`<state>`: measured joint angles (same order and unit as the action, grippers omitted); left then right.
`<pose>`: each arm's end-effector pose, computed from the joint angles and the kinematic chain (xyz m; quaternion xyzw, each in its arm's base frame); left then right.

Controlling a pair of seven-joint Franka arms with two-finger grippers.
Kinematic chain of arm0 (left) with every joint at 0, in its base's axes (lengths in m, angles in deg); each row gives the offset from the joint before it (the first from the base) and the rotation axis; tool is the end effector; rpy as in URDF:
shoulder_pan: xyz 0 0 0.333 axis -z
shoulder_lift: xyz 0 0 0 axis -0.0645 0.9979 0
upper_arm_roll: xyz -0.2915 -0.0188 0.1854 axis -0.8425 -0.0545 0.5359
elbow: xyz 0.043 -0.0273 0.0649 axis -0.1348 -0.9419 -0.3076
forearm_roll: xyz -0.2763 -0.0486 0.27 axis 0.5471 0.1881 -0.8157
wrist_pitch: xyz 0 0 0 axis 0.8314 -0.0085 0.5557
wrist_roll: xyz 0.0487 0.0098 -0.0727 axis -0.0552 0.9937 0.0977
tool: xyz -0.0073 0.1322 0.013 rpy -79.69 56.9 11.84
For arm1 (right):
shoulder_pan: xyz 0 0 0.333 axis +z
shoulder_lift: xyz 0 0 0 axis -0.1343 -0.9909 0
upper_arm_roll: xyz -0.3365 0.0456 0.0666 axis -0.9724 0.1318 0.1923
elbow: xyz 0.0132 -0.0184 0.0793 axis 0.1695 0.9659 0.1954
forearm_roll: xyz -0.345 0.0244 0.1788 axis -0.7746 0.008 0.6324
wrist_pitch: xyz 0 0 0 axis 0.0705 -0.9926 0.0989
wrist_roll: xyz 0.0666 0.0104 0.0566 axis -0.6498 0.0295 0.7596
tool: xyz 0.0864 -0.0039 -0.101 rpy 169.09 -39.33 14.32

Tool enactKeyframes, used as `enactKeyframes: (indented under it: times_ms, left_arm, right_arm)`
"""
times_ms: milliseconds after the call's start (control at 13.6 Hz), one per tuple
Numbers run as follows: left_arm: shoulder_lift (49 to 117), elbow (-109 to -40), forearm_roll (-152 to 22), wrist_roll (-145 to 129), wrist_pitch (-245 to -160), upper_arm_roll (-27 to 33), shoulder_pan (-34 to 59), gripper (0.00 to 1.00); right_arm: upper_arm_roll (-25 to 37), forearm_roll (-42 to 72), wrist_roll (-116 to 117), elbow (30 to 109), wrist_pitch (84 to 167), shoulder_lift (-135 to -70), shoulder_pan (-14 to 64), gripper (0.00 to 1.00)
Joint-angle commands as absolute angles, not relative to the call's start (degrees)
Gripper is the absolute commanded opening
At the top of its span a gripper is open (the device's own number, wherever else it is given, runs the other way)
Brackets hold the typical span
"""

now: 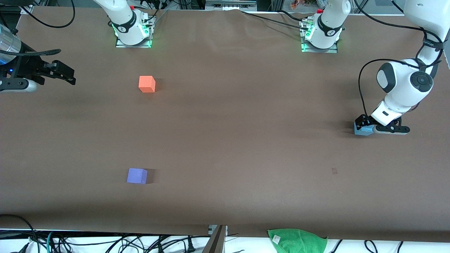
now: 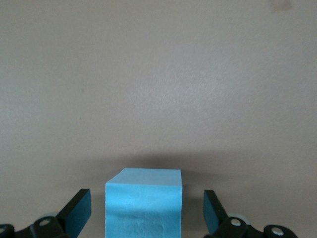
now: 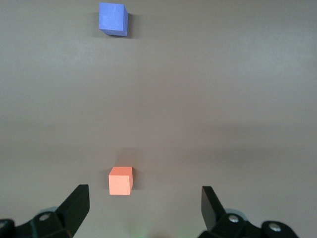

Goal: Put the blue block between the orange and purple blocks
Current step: 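Carry the light blue cube with the left gripper toward the table middle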

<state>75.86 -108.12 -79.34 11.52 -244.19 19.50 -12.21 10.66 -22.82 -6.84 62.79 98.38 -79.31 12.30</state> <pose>0.5318 0.1297 0.2221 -0.9973 0.0298 -0.0604 0.0294 0.5457 0.0338 0.6087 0.9993 0.0103 -0.0340 0.0095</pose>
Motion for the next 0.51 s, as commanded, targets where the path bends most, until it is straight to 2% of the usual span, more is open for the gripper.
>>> enactKeyframes:
  times_ms: [0,147,220,294,367,440]
  left_arm:
    - [77.5,-107.3,-81.1,12.0,-244.7,19.0,-13.0,1.0]
    - [78.5,-107.2,-81.1,12.0,-244.9,19.0,-13.0,0.99]
    - [78.6,-107.2,-81.1,12.0,-245.6,19.0,-13.1,0.89]
    - [78.6,-107.2,-81.0,11.8,-245.8,19.0,-13.1,0.7]
    - [78.3,-107.2,-81.0,11.7,-245.5,19.0,-13.1,0.34]
    - [78.3,-107.2,-81.0,11.7,-245.4,19.0,-13.1,0.19]
  right_arm:
    - [11.0,-22.9,-6.6,62.1,97.5,-79.4,11.7,1.0]
    - [11.0,-22.9,-6.6,62.1,97.5,-79.4,11.7,1.0]
    - [11.0,-22.8,-6.6,62.1,97.5,-79.4,11.7,1.0]
    - [11.0,-22.9,-6.6,62.1,97.5,-79.4,11.7,1.0]
    - [11.0,-22.8,-6.6,62.1,97.5,-79.4,11.7,1.0]
    - [11.0,-22.9,-6.6,62.1,97.5,-79.4,11.7,1.0]
